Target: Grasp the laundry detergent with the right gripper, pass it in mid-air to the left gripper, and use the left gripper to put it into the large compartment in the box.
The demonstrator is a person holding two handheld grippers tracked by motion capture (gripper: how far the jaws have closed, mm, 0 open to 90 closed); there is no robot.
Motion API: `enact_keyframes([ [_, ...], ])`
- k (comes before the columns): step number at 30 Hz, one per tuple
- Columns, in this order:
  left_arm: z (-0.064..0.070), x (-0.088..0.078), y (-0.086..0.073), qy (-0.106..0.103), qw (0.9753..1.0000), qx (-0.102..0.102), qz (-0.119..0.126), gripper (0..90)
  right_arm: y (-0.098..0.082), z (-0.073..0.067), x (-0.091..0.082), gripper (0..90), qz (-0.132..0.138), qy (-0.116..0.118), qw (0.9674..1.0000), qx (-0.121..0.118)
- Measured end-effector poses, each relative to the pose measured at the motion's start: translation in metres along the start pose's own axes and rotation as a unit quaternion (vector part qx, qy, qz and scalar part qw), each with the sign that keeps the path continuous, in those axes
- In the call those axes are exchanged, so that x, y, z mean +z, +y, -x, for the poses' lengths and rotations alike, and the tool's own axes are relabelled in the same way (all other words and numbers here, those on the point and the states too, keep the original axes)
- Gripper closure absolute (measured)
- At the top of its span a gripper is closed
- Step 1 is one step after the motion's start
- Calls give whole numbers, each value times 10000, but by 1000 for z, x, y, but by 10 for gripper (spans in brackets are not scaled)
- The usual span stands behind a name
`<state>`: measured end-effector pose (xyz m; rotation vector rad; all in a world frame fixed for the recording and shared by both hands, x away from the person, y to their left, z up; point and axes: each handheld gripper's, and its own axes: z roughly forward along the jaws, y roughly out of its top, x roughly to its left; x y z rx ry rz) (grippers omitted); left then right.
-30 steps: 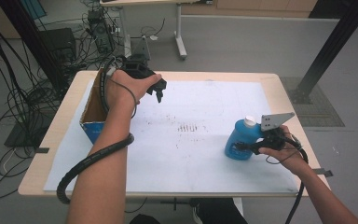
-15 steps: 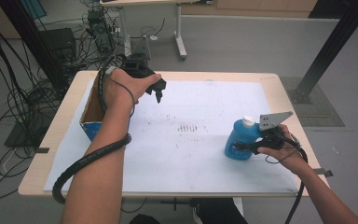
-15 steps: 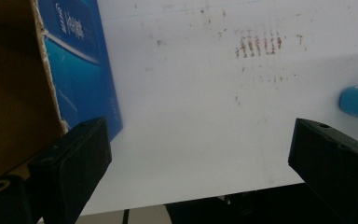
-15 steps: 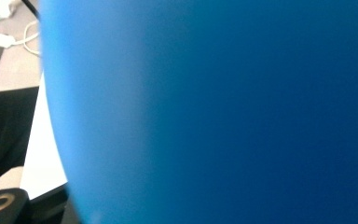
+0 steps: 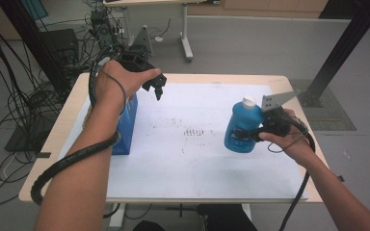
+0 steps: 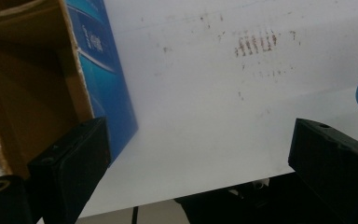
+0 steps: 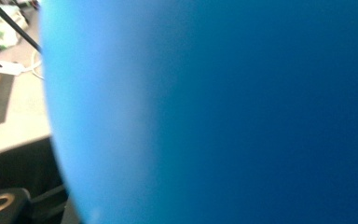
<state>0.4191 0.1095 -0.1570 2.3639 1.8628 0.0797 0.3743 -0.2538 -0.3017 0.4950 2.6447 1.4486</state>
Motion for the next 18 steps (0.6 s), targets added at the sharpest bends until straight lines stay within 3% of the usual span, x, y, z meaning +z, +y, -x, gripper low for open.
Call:
enact_keyframes([
  [6,2,-24,2,-15,9989,468,82,61,55,-3,16,441,-53,257,9996,45],
  [8,2,-29,3,-2,9979,640,87,60,75,0,31,440,-53,400,9992,-32],
  [10,3,-35,4,-50,9961,878,77,60,83,2,37,440,-69,466,9989,-30],
  [12,5,-41,5,-44,9951,979,120,60,93,5,48,440,-88,585,9982,-49],
  [18,8,-58,10,38,9866,1631,72,60,120,18,82,439,-170,887,9958,-132],
])
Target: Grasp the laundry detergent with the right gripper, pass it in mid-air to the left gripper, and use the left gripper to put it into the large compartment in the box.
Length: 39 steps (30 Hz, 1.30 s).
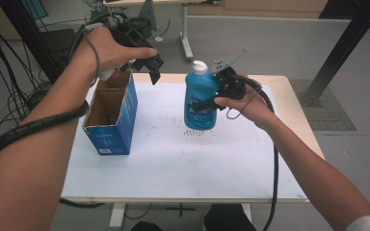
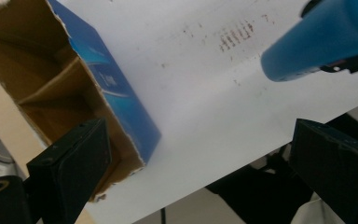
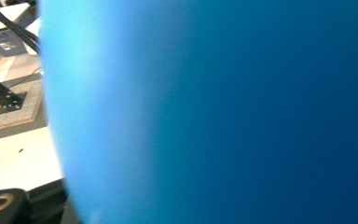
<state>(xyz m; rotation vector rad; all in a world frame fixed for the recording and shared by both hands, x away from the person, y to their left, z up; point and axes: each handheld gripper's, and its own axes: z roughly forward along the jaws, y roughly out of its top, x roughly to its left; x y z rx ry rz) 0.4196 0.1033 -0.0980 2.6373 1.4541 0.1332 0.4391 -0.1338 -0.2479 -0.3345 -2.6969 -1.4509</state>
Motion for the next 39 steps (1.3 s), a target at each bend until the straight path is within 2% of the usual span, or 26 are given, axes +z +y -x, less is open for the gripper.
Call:
enact_keyframes([
  [5,0,-14,2,24,9994,345,34,60,17,10,21,439,124,275,9995,-66],
  [7,0,-18,2,53,9987,501,28,59,22,11,29,440,132,350,9991,-174],
  [9,0,-23,1,79,9974,720,-4,60,31,11,43,440,133,465,9981,-389],
  [10,0,-27,0,109,9956,936,-29,61,33,11,47,441,136,504,9977,-428],
  [11,0,-27,0,109,9956,936,-29,61,33,11,47,441,136,504,9977,-428],
  [14,-1,-31,-2,112,9918,1269,-65,59,39,11,62,441,103,588,9966,-568],
  [15,-1,-32,-2,112,9910,1332,-90,58,41,9,69,440,56,626,9955,-702],
  [16,0,-32,-3,108,9899,1409,-94,58,41,9,69,440,56,626,9955,-702],
  [19,1,-31,-5,14,9849,1727,-156,58,43,6,80,440,-20,732,9936,-858],
  [20,2,-30,-5,-6,9843,1758,-185,58,44,5,84,440,-34,788,9928,-904],
  [22,3,-26,-5,14,9812,1907,-297,56,44,3,88,440,-41,839,9918,-963],
  [23,5,-22,-6,19,9786,2031,-329,54,44,2,91,440,-47,889,9907,-1027],
  [24,5,-22,-6,19,9786,2031,-329,54,44,2,91,440,-47,889,9907,-1027],
  [26,6,-18,-7,-55,9767,2114,-356,53,43,0,93,440,-55,924,9897,-1096],
  [29,10,-7,-8,8,9733,2254,-439,51,42,-4,94,440,-22,964,9888,-1139],
  [31,12,0,-9,40,9726,2263,-528,51,40,-5,94,440,-9,997,9882,-1161],
  [34,14,11,-9,112,9701,2338,-635,52,35,-8,94,440,-51,954,9880,-1216],
  [35,16,14,-9,101,9692,2378,-633,52,34,-8,94,440,-67,946,9879,-1226],
  [36,17,16,-9,93,9701,2342,-631,52,29,-9,95,440,-59,968,9879,-1210],
  [39,23,23,-9,29,9673,2464,-598,52,25,-9,95,440,-42,985,9882,-1176],
])
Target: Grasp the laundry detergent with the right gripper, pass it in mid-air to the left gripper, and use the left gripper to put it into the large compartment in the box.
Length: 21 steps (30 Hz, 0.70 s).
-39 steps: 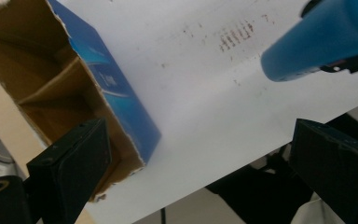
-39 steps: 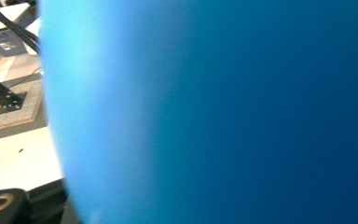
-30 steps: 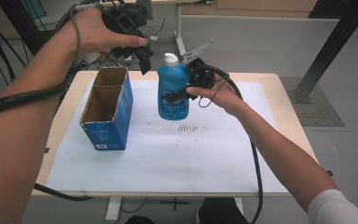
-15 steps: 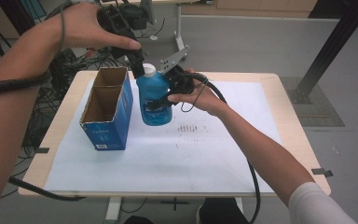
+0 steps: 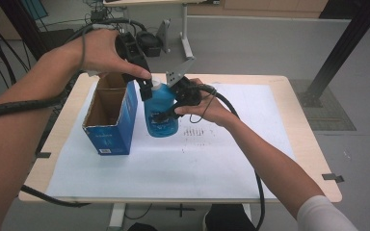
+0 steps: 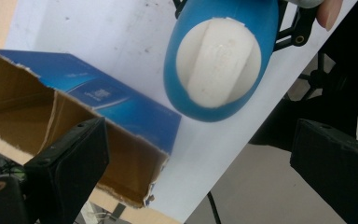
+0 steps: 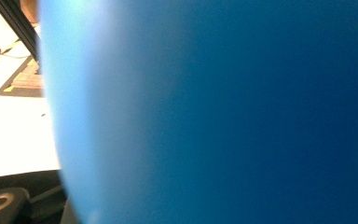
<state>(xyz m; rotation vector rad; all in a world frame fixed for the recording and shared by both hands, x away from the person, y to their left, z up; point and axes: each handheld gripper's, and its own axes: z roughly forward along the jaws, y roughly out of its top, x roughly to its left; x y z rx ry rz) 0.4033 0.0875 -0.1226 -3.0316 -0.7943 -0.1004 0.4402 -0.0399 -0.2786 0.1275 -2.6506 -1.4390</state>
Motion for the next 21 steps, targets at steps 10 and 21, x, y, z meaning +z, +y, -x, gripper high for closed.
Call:
enact_keyframes([
  [10,7,17,12,-171,9996,217,-80,50,-8,-8,6,440,59,63,9999,-57],
  [21,9,39,18,-276,9987,372,-204,52,-9,-15,14,440,156,107,9997,-180],
])
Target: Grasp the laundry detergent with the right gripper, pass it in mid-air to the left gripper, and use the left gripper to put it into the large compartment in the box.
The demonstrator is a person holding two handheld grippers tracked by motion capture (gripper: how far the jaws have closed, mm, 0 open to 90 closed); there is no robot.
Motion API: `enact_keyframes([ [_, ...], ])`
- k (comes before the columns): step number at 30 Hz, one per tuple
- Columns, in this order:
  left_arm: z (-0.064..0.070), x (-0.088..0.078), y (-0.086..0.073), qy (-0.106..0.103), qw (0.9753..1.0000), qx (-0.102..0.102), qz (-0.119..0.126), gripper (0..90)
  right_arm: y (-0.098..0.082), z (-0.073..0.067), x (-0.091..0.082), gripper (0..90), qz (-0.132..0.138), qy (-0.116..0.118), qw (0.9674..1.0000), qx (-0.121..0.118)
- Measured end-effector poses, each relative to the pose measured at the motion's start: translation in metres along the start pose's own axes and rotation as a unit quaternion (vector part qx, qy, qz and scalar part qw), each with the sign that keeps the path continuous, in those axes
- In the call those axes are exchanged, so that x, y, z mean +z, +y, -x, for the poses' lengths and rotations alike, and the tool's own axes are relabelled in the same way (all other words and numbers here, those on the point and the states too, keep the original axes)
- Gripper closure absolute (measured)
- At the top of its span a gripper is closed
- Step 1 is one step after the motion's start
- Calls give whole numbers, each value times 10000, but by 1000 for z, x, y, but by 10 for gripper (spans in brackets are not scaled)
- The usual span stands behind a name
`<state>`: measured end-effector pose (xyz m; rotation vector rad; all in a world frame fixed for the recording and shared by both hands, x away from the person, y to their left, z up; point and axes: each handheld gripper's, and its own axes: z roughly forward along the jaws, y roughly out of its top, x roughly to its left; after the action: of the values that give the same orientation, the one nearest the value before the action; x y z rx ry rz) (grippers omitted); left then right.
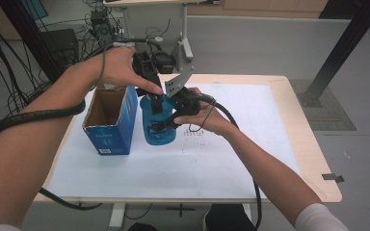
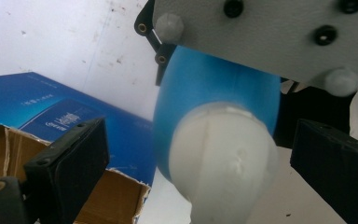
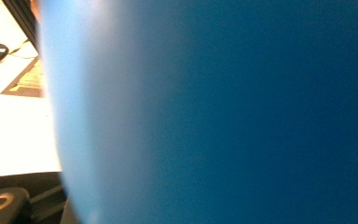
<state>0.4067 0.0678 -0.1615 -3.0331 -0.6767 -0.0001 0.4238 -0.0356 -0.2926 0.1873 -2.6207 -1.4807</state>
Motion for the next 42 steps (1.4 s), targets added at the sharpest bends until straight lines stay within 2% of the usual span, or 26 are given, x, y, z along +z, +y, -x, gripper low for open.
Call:
enact_keyframes([
  [4,1,4,1,28,10000,32,-10,51,0,-1,1,439,-51,-27,9999,-111],
  [5,2,4,2,15,10000,69,-25,51,1,-1,0,439,12,36,10000,-70],
  [10,4,6,4,0,9999,110,15,51,2,-2,-2,440,65,41,10000,-63],
  [11,4,6,5,-17,9999,141,0,51,2,-1,-1,439,131,48,9998,-160],
  [20,6,7,7,17,9998,201,56,51,1,0,-4,439,135,-21,9996,-240],
  [23,6,8,8,11,9998,209,31,51,2,-2,-5,439,150,2,9998,-159],
  [42,7,8,10,-34,9996,270,105,51,2,-2,-7,439,189,33,9997,-159],
])
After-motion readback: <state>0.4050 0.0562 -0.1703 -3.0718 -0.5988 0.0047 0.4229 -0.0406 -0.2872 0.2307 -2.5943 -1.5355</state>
